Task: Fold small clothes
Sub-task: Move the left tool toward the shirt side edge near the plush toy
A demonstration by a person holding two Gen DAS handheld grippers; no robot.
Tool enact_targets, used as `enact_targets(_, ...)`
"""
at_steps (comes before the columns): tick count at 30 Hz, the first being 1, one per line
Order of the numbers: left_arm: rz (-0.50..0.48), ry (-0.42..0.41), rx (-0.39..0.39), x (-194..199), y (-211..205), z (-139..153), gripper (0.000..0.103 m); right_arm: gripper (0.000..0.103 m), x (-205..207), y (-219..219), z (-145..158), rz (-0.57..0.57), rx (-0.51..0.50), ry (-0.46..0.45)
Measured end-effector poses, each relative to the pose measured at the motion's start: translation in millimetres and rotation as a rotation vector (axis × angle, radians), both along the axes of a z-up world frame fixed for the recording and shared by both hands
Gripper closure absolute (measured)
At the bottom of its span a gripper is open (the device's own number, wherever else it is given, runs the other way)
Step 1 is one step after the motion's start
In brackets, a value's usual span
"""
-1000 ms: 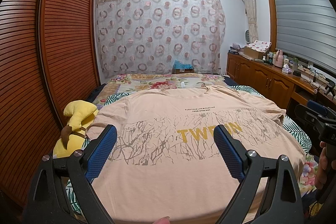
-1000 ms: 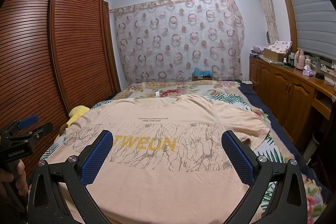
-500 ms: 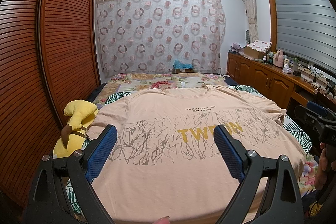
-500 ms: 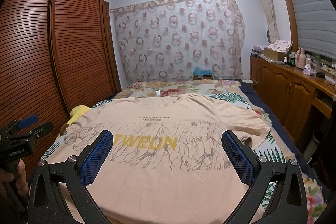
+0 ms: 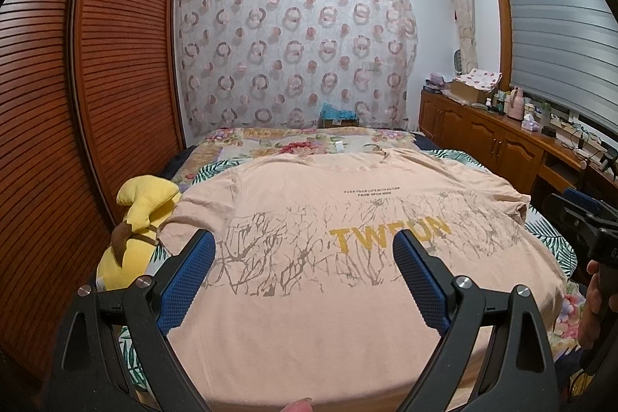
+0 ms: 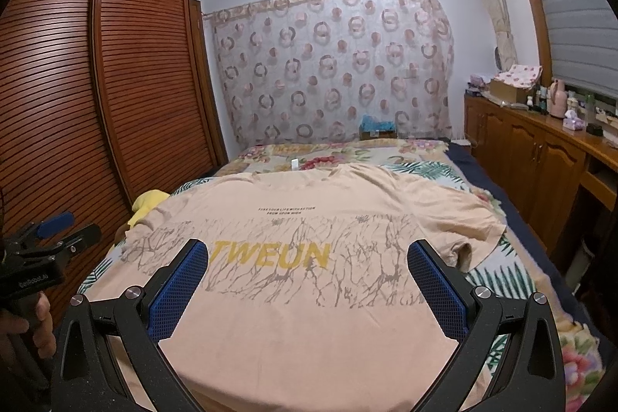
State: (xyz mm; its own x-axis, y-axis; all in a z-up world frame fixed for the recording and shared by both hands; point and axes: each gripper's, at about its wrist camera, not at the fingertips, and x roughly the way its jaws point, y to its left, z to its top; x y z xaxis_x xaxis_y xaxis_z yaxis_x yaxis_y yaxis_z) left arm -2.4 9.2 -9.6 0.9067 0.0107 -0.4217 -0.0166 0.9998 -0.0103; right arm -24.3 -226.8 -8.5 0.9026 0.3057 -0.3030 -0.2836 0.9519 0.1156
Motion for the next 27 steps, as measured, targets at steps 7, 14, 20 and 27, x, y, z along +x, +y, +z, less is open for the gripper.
enact_targets(7, 0.028, 0.035, -0.002, 11.3, 9.1, -18.5, 0.009, 0.000, 13.1, 9.1, -2.2, 0.052, -0.022, 0.016)
enact_targets(14, 0.061, 0.069, -0.008, 15.4, 29.1, -26.9, 0.009, 0.000, 33.2, 13.2, -0.2, 0.105, -0.056, 0.042)
enact_targets(20, 0.089, 0.097, -0.008, 23.3, 43.5, -34.3, 0.009, 0.000, 56.6, 13.1, 4.0, 0.130, -0.072, 0.060)
enact_targets(27, 0.113, 0.139, 0.008, 40.6, 75.9, -43.9, 0.009, 0.000, 83.9, 24.8, 5.0, 0.167, -0.087, 0.076)
